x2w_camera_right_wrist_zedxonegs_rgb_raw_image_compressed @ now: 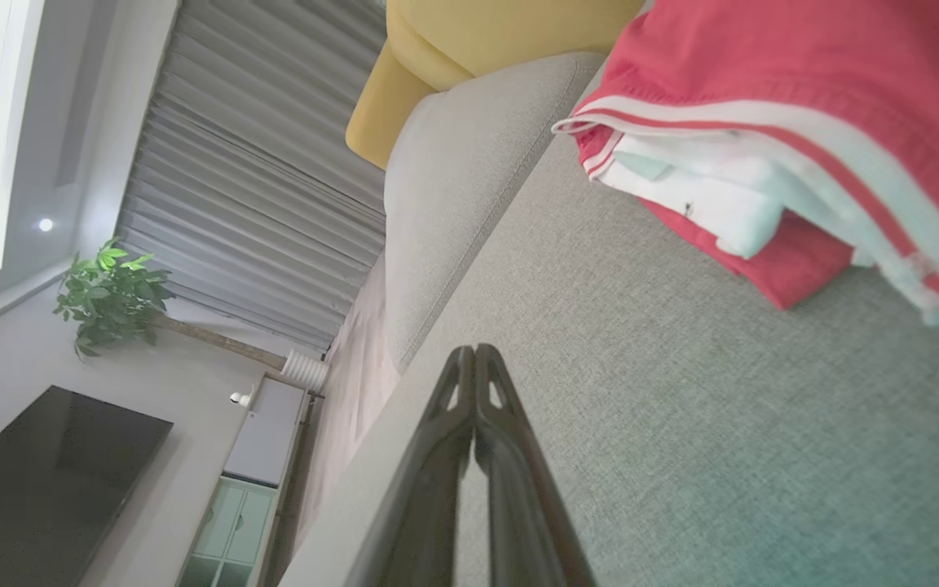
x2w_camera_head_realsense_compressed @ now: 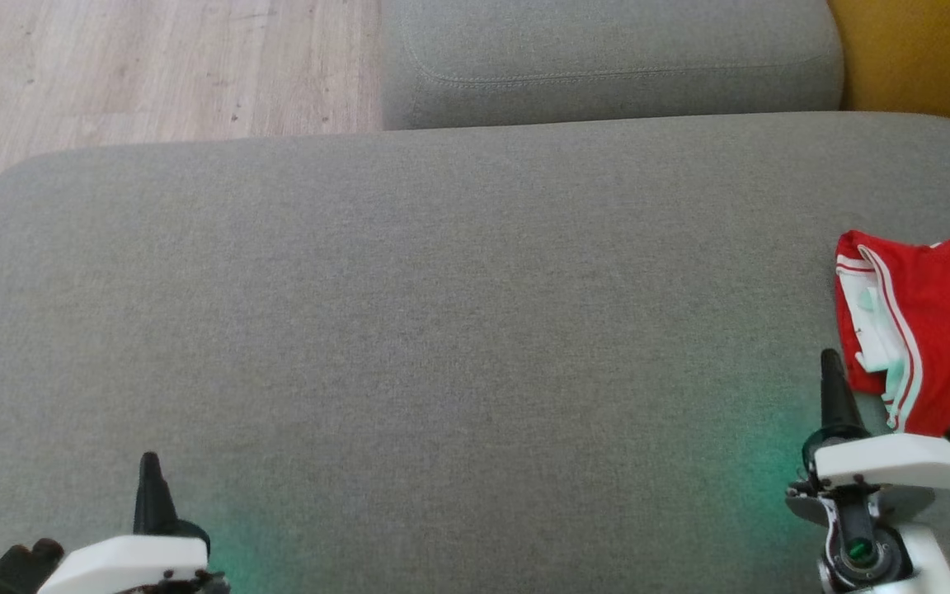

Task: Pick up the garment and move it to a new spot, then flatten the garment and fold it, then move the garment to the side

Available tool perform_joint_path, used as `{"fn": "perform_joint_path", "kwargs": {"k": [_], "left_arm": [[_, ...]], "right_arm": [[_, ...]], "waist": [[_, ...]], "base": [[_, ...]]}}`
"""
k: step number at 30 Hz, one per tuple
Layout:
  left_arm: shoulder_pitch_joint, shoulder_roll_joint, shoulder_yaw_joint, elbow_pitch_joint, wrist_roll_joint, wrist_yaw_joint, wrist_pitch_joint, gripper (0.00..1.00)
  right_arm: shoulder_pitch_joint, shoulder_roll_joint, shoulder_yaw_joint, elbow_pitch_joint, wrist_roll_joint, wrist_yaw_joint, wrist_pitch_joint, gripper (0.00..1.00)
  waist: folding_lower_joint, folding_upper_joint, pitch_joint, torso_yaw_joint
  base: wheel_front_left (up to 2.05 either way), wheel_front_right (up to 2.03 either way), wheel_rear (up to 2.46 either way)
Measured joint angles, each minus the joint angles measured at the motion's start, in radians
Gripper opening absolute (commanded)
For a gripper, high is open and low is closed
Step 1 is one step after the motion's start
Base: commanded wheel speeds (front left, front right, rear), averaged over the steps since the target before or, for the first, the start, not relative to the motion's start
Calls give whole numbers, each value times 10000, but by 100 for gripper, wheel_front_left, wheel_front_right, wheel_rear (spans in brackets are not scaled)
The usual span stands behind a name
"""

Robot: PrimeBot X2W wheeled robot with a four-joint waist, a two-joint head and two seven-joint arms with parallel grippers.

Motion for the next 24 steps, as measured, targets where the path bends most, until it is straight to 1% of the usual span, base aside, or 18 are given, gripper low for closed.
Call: {"fn": "perform_joint_path", "kwargs": {"k": [24], "left_arm": [[-217, 2, 29, -410, -2581, -90, 656, 0]], "right_arm": [[32, 2, -408, -568, 2610, 0, 650, 0]], "waist": [[0, 0, -81, -22]], "base": [[0, 0, 0]]}}
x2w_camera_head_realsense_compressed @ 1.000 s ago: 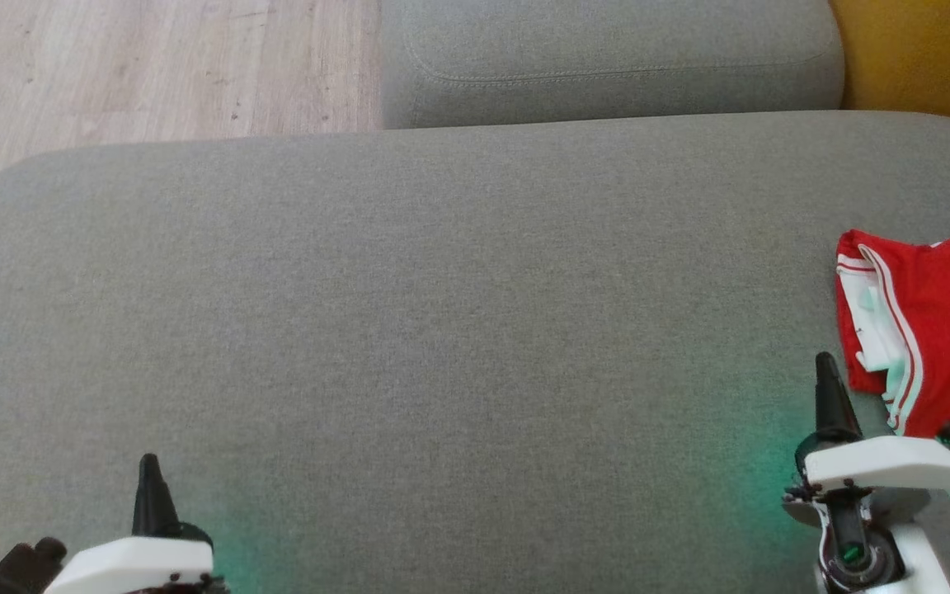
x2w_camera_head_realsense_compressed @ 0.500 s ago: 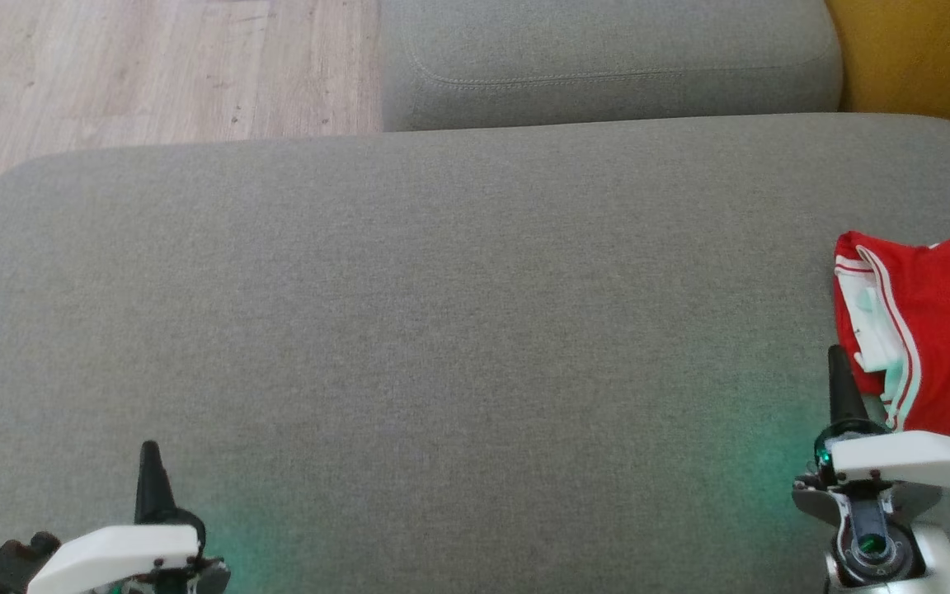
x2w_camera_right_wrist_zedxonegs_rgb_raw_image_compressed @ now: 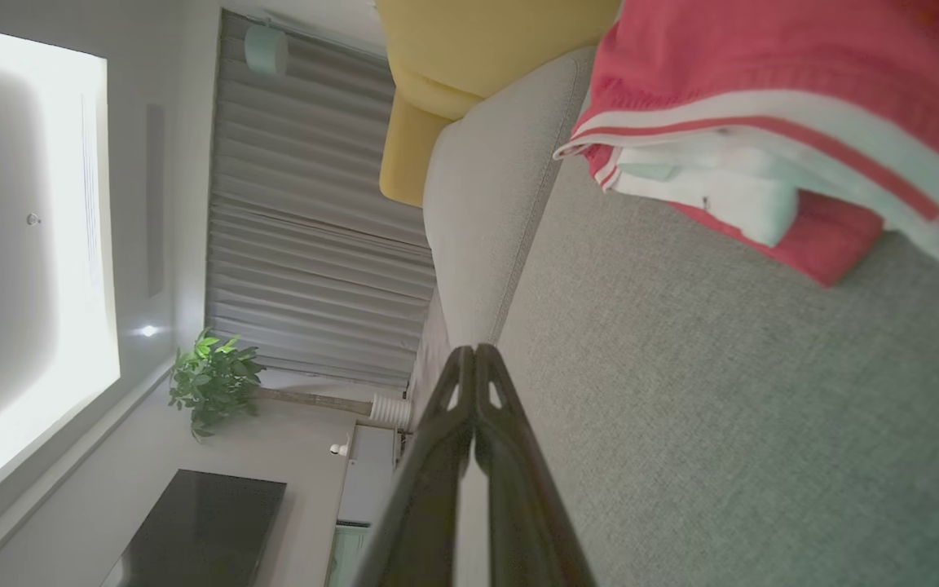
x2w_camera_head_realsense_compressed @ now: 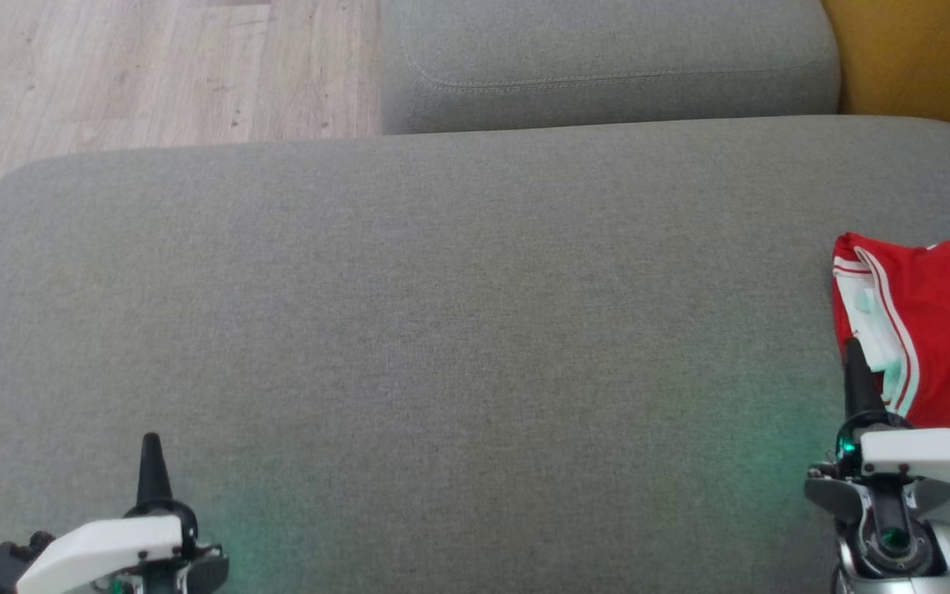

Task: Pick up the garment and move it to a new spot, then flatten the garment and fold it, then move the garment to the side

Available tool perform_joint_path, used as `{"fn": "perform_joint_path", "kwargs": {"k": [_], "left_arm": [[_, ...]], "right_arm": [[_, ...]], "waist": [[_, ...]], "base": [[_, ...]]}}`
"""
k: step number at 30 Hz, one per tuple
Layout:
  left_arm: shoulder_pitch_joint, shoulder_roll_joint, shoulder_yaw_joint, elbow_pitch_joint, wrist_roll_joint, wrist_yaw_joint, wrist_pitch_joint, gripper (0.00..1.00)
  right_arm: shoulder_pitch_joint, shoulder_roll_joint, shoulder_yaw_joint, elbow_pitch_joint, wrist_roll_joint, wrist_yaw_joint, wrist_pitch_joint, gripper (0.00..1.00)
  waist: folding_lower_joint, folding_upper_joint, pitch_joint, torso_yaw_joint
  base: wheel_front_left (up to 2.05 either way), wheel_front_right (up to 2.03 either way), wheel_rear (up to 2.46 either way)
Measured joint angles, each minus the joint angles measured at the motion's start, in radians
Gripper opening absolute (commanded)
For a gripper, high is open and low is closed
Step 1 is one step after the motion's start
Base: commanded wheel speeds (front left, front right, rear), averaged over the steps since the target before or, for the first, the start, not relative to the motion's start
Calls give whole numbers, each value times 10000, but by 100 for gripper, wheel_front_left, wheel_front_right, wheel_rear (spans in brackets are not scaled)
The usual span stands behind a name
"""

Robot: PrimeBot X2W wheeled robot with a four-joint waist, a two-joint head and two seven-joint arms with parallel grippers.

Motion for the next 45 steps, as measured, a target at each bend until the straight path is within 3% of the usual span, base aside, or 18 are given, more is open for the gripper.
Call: {"fn": "perform_joint_path", "kwargs": {"k": [26, 45], "left_arm": [[-347, 0, 44, -384, -3018, -178, 750, 0], [-378, 0, 48, -405, -3072, -182, 790, 0]], "right_arm": [[178, 2, -523, -681, 3062, -2, 750, 0], [178, 2, -541, -708, 3129, -2, 757, 0]], "waist": [[0, 0, -93, -25], [0, 0, -93, -25]], "base": [[0, 0, 0], [0, 0, 0]]}}
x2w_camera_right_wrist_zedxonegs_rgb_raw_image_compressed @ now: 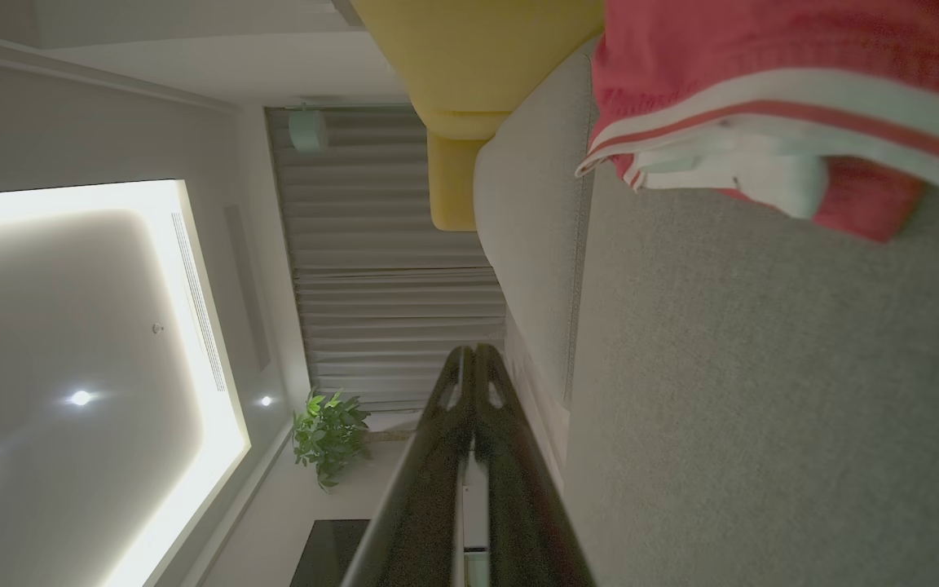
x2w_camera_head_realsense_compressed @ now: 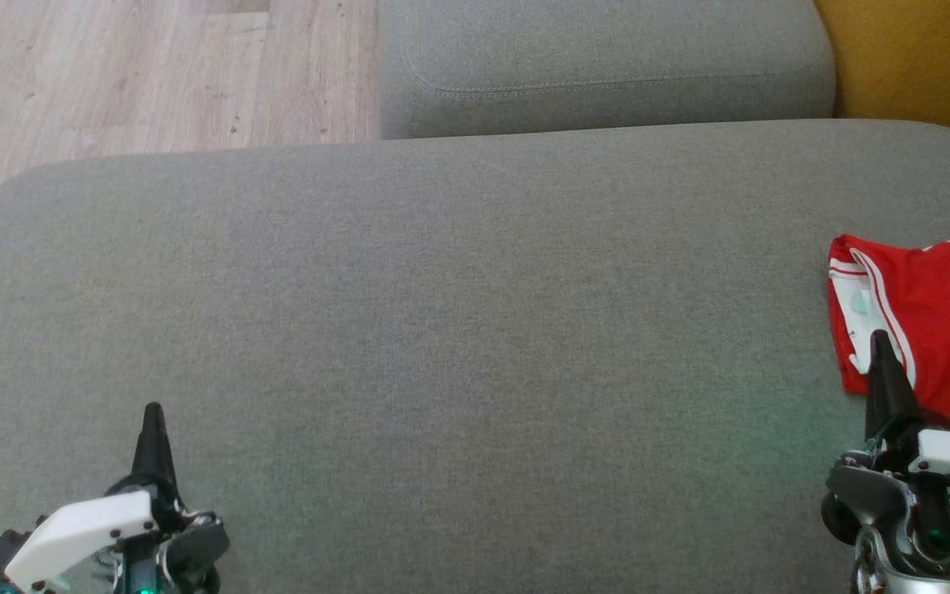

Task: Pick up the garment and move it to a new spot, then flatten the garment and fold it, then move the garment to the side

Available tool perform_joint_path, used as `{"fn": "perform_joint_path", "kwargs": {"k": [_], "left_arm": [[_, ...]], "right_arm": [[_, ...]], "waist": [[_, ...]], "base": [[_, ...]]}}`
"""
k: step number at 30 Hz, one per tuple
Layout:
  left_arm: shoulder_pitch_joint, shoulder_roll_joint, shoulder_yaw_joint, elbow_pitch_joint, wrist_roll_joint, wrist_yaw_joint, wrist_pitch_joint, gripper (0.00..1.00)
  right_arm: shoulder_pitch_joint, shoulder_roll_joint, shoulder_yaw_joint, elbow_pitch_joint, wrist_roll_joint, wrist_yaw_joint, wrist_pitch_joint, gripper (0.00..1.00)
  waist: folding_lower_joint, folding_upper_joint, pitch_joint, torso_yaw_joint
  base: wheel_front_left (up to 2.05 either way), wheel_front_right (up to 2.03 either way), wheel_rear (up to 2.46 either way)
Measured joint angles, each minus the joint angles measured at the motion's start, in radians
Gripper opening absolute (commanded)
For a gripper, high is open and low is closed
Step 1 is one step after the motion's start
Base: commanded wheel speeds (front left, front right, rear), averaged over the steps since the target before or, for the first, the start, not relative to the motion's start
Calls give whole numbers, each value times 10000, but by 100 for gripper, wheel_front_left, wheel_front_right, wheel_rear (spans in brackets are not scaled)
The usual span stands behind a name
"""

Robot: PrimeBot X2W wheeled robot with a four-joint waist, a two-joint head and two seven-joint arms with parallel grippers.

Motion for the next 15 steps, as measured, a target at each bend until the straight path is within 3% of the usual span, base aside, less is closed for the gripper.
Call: {"fn": "perform_joint_path", "kwargs": {"k": [15], "left_arm": [[0, 0, 0, 0, 0, 0, 0, 0]], "right_arm": [[0, 0, 0, -2, -2, 0, 0, 0]], "waist": [[0, 0, 0, 0]], "base": [[0, 0, 0]]}}
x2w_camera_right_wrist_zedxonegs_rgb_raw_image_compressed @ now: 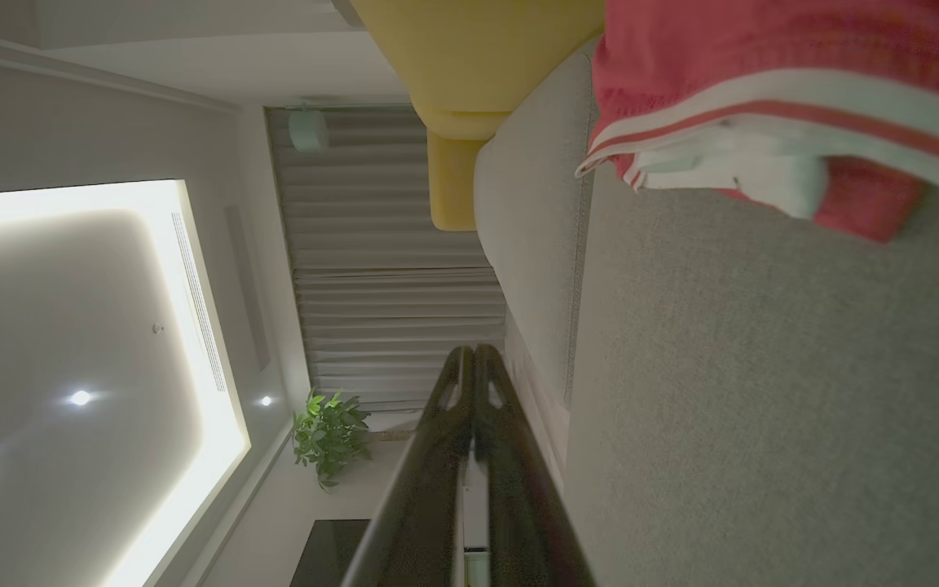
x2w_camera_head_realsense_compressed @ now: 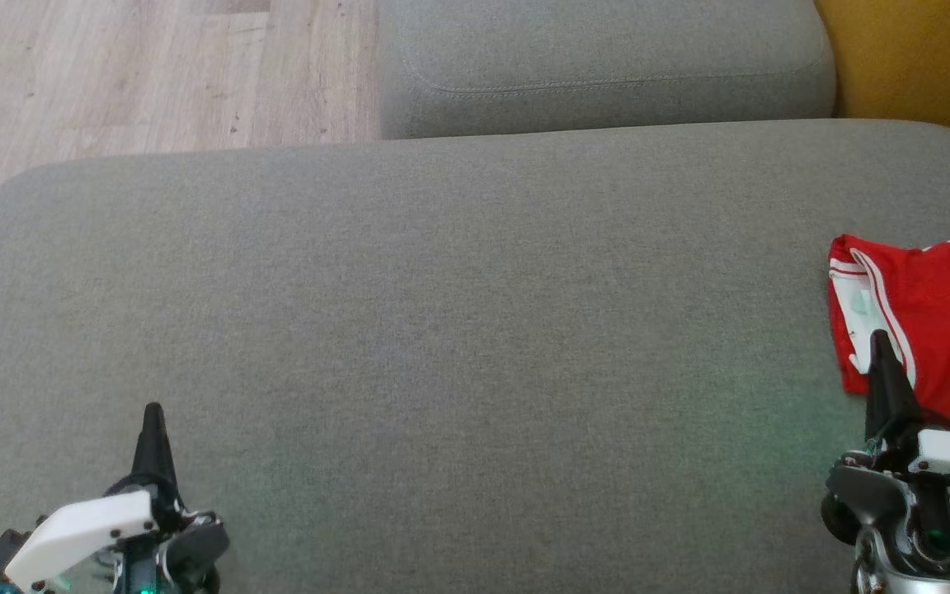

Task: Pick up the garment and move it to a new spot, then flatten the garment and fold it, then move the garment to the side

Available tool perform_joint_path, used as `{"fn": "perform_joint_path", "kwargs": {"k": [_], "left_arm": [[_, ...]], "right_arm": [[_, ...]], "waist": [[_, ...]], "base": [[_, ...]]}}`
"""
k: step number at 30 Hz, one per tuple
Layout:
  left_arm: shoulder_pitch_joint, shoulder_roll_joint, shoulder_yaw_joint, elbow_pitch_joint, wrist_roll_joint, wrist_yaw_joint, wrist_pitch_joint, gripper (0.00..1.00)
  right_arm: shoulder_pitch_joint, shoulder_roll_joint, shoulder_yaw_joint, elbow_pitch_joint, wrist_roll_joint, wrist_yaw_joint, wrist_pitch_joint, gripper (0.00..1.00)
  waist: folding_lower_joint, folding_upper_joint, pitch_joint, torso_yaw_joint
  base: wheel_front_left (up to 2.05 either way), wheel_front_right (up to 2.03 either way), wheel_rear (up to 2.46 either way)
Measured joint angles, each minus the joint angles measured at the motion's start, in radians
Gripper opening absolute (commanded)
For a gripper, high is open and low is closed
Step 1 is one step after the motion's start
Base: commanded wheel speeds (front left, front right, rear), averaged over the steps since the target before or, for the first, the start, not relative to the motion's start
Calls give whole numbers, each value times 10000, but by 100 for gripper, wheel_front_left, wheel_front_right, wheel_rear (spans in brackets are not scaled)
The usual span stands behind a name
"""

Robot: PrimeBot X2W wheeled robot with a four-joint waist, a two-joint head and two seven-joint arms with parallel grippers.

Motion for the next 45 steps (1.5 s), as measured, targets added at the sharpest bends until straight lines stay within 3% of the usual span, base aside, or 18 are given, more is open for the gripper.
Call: {"fn": "perform_joint_path", "kwargs": {"k": [45], "left_arm": [[0, 0, 2, 0, 0, 0, 0, 0]], "right_arm": [[0, 0, 0, -2, 2, 0, 0, 0]], "waist": [[0, 0, 0, 0]], "base": [[0, 0, 0]]}}
